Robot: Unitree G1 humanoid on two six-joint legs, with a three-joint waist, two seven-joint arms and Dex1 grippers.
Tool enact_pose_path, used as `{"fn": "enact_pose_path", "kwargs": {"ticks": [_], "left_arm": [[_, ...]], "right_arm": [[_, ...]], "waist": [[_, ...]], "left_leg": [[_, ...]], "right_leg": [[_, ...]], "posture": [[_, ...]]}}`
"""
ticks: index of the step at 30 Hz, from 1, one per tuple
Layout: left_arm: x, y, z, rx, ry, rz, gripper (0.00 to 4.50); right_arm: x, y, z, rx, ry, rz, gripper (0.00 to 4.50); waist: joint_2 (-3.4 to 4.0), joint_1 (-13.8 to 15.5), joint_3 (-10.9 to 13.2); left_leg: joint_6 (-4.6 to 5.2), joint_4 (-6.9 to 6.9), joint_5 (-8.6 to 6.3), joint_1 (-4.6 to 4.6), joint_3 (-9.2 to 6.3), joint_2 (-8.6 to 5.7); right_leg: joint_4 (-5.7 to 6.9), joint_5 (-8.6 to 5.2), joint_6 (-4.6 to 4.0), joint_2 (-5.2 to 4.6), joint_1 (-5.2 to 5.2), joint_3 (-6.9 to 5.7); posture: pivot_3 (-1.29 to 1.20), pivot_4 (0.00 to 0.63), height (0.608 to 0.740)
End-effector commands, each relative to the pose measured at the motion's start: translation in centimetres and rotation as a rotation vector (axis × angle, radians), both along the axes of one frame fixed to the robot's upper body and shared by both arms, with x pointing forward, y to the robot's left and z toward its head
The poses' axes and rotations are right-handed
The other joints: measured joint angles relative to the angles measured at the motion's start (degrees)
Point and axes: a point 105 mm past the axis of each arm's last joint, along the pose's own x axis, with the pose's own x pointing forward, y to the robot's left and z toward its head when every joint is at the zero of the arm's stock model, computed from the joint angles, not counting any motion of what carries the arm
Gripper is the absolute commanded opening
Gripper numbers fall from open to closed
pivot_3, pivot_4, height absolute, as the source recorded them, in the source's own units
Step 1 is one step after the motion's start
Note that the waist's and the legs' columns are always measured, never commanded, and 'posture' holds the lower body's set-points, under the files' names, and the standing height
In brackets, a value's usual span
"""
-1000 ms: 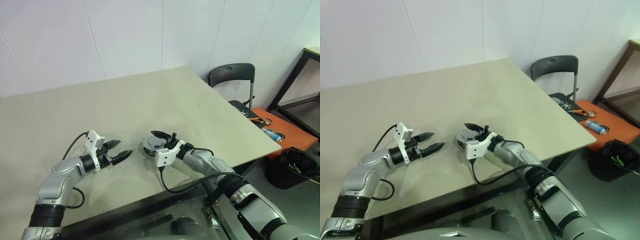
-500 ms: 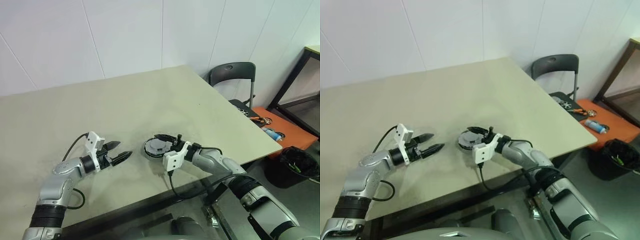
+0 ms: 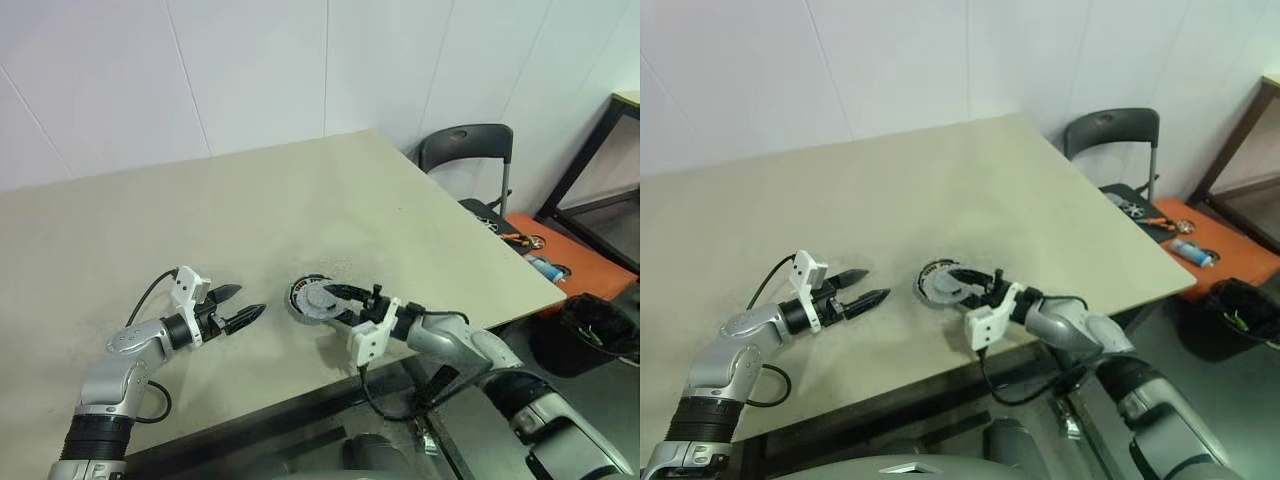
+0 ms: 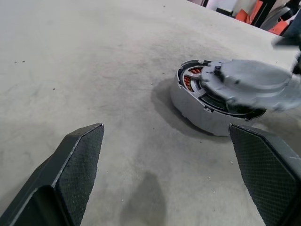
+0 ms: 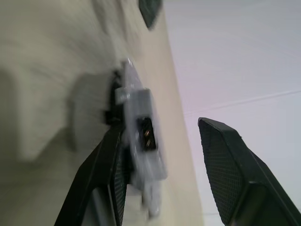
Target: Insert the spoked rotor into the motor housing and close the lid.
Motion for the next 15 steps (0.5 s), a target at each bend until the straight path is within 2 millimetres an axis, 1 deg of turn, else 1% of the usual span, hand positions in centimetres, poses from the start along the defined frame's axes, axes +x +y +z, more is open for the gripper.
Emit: {"fn": "enact_pose_path", "kwargs": {"ticks": [1, 3, 4, 5, 7, 9, 10, 11, 12, 13, 15], "left_arm": [[0.6, -0.1, 1.5, -0.002, -0.059, -0.007, 4.50], [0.7, -0.1, 1.5, -0.003, -0.059, -0.005, 4.50], [0.7, -0.1, 1.5, -0.003, -0.060, -0.003, 4.50], [0.7, 0.0, 1.5, -0.003, -0.059, -0.002, 4.50], [0.7, 0.0, 1.4, -0.003, -0.058, 0.001, 4.50], [0.7, 0.0, 1.3, -0.001, -0.056, 0.002, 4.50], [0.7, 0.1, 1.3, 0.000, -0.056, 0.003, 4.50], [0.7, 0.1, 1.3, 0.000, -0.056, 0.003, 4.50], [0.7, 0.2, 1.3, -0.001, -0.056, 0.005, 4.50], [0.7, 0.2, 1.3, -0.001, -0.056, 0.006, 4.50], [1.0, 0.4, 1.2, -0.001, -0.055, 0.006, 4.50]], "right_arm": [[-1.3, 0.6, 1.5, 0.032, -0.050, 0.076, 2.41], [-1.6, 0.0, 1.2, 0.013, -0.049, 0.080, 2.41], [-1.4, -0.5, 1.0, 0.001, -0.049, 0.066, 2.41], [-1.0, -1.1, 0.9, -0.011, -0.051, 0.047, 2.41], [0.4, -2.4, 0.9, -0.014, -0.034, -0.024, 2.41], [2.5, -3.7, 0.9, 0.031, 0.079, -0.163, 2.41], [3.8, -4.3, 0.8, 0.072, 0.188, -0.260, 2.41], [4.6, -4.7, 0.4, 0.105, 0.366, -0.348, 2.41], [4.8, -4.4, 0.8, 0.171, 0.515, -0.371, 2.41], [4.4, -3.3, 2.0, 0.204, 0.621, -0.326, 2.41], [3.3, -1.4, 4.3, 0.210, 0.725, -0.210, 2.41]], "waist": [[-0.01, 0.0, 0.0], [-0.01, 0.1, 0.0], [-0.01, 0.1, 0.0], [-0.02, 0.1, 0.0], [-0.09, 0.1, 0.0], [-0.15, 0.1, 0.1], [-0.16, 0.1, 0.1], [-0.22, -0.1, 0.1], [-0.25, -0.1, 0.1], [-0.23, 0.0, 0.2], [-0.14, 0.2, 0.2]], "left_leg": [[0.00, 0.00, 0.00, 0.02, 0.00, 0.00], [0.00, 0.02, 0.00, 0.04, 0.01, 0.01], [0.00, 0.02, 0.00, 0.07, 0.01, 0.01], [0.00, 0.03, 0.00, 0.08, 0.03, 0.01], [0.00, 0.06, 0.00, 0.09, 0.06, 0.00], [0.00, 0.06, 0.00, 0.10, 0.10, 0.00], [0.00, 0.06, 0.00, 0.11, 0.10, 0.00], [0.00, 0.05, 0.00, 0.12, 0.10, 0.02], [0.00, 0.05, 0.00, 0.13, 0.10, 0.06], [0.01, 0.06, 0.00, 0.13, 0.09, 0.10], [0.01, 0.04, 0.00, 0.13, 0.02, 0.13]], "right_leg": [[0.00, -0.02, -0.03, 0.01, 0.01, 0.00], [0.02, -0.05, -0.07, 0.03, 0.05, 0.01], [0.02, -0.05, -0.06, 0.03, 0.07, 0.01], [0.02, -0.05, -0.07, 0.03, 0.09, 0.01], [0.01, -0.06, -0.07, 0.05, 0.12, 0.03], [0.01, -0.06, -0.09, 0.06, 0.13, 0.06], [0.01, -0.06, -0.09, 0.06, 0.14, 0.06], [0.01, -0.06, -0.09, 0.05, 0.14, 0.07], [0.02, -0.05, -0.10, 0.07, 0.14, 0.09], [0.03, -0.04, -0.11, 0.11, 0.14, 0.09], [0.05, -0.02, -0.10, 0.12, 0.11, 0.06]], "posture": [[0.00, 0.000, 0.740], [0.00, 0.000, 0.740], [0.00, 0.000, 0.740], [0.00, 0.000, 0.740], [0.00, 0.000, 0.740], [0.00, 0.000, 0.740], [0.00, 0.000, 0.740], [0.00, 0.000, 0.740], [0.00, 0.000, 0.740], [0.00, 0.000, 0.740], [0.00, 0.000, 0.740]]}}
